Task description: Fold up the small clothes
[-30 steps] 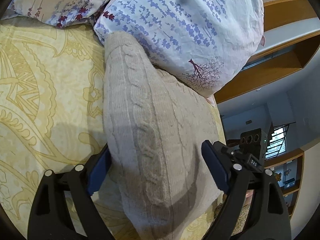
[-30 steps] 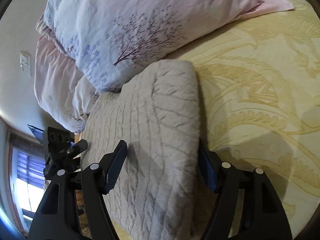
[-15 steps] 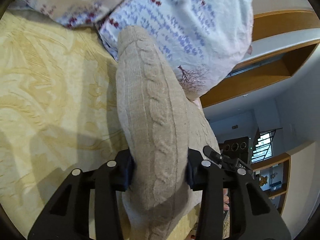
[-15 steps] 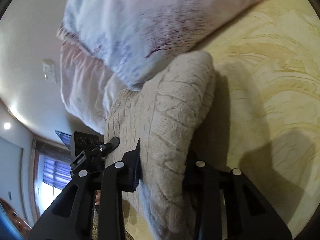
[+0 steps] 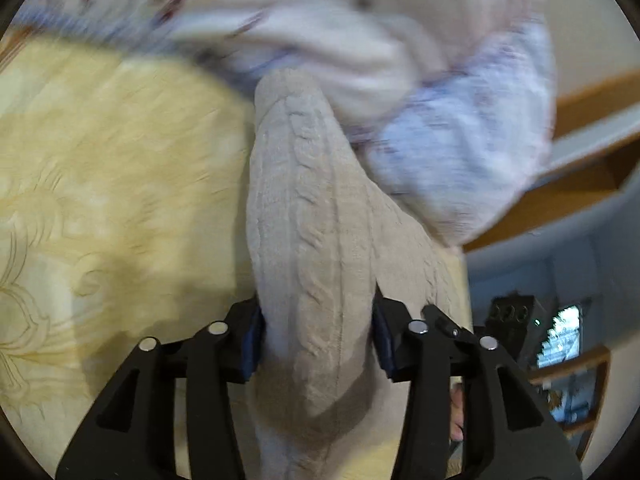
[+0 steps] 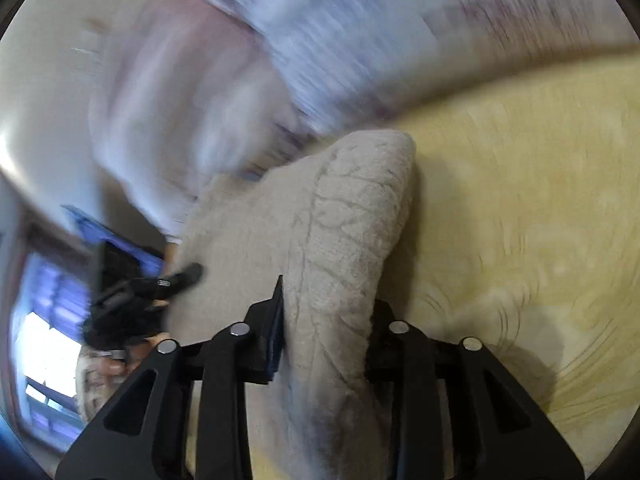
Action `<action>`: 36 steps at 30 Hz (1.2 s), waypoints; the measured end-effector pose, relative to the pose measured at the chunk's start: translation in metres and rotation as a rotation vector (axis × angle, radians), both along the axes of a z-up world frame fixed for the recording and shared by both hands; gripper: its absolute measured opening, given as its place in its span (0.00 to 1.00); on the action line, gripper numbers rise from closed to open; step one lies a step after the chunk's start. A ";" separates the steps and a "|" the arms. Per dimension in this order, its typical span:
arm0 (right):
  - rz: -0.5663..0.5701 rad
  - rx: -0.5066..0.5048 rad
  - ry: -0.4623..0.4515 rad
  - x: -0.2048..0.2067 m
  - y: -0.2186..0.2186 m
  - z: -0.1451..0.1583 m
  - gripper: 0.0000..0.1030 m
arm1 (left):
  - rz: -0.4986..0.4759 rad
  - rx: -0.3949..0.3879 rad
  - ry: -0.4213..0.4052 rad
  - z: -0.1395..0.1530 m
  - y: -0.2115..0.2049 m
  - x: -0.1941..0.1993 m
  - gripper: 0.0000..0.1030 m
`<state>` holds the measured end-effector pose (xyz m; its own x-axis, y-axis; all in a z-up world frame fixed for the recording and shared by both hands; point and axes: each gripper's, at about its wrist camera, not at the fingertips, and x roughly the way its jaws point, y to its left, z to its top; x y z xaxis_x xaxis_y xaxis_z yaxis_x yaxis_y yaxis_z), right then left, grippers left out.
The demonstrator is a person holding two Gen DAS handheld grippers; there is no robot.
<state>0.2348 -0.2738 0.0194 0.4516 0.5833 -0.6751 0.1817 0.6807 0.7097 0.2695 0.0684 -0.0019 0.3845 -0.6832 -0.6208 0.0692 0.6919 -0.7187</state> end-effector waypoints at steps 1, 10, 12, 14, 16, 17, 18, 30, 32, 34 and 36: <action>-0.012 0.011 -0.007 -0.001 -0.001 -0.001 0.35 | 0.012 -0.054 0.003 -0.007 0.006 0.001 0.50; -0.100 0.008 -0.012 -0.002 -0.041 0.019 0.44 | 0.049 0.135 -0.216 0.042 0.007 -0.037 0.53; -0.091 0.026 -0.010 0.001 -0.037 0.019 0.44 | 0.025 0.169 -0.300 0.056 0.002 -0.054 0.57; -0.074 0.022 -0.022 0.004 -0.031 0.018 0.31 | -0.013 0.195 -0.357 0.064 -0.007 -0.068 0.61; -0.068 -0.021 -0.063 0.006 -0.023 0.023 0.18 | -0.057 0.219 -0.395 0.069 -0.020 -0.075 0.65; -0.078 -0.053 -0.080 0.007 -0.021 0.027 0.14 | -0.076 0.228 -0.405 0.070 -0.028 -0.076 0.67; -0.087 -0.074 -0.089 0.008 -0.022 0.030 0.10 | -0.090 0.238 -0.411 0.070 -0.033 -0.078 0.68; -0.105 -0.242 -0.127 -0.011 -0.017 0.057 0.30 | -0.104 0.341 -0.405 0.050 -0.058 -0.074 0.74; -0.074 -0.237 -0.191 -0.026 -0.010 0.073 0.34 | -0.103 0.337 -0.403 0.050 -0.058 -0.073 0.74; -0.021 -0.228 -0.213 -0.034 0.002 0.080 0.43 | -0.101 0.332 -0.400 0.050 -0.058 -0.073 0.75; 0.031 -0.228 -0.195 -0.036 0.012 0.074 0.53 | -0.098 0.331 -0.398 0.049 -0.059 -0.073 0.77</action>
